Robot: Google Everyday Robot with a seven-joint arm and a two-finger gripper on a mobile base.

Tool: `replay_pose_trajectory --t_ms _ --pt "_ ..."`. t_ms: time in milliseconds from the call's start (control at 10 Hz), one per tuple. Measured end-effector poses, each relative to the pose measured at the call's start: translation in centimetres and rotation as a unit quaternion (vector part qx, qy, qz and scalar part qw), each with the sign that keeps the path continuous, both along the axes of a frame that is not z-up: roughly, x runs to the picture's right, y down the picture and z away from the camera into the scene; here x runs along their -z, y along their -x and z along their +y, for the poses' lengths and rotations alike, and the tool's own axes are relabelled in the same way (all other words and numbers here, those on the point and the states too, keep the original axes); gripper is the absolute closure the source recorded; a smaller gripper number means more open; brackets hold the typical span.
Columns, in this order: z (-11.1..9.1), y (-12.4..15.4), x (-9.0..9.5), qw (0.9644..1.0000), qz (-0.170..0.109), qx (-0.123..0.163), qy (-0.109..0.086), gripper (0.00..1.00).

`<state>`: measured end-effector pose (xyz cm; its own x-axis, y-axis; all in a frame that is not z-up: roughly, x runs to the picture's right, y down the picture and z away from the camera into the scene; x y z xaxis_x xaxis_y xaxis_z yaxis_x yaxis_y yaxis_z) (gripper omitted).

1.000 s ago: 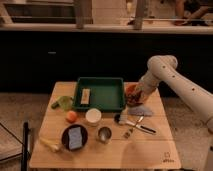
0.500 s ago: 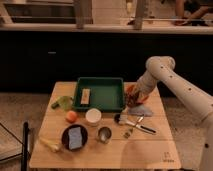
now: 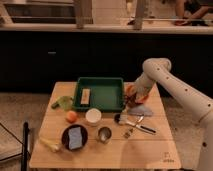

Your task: Place grapes in red bowl

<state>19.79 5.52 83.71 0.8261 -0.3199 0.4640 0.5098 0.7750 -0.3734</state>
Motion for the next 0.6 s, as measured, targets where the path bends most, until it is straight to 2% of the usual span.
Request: replay_pose_trajectory --t_ms 300,600 --pt "-1.6 -2.4 0.4 0.9996 0.012 -0.019 -0.016 1.00" --pt "-3.0 -2.9 -0.3 0.9991 0.017 -0.028 -0.026 1.00"
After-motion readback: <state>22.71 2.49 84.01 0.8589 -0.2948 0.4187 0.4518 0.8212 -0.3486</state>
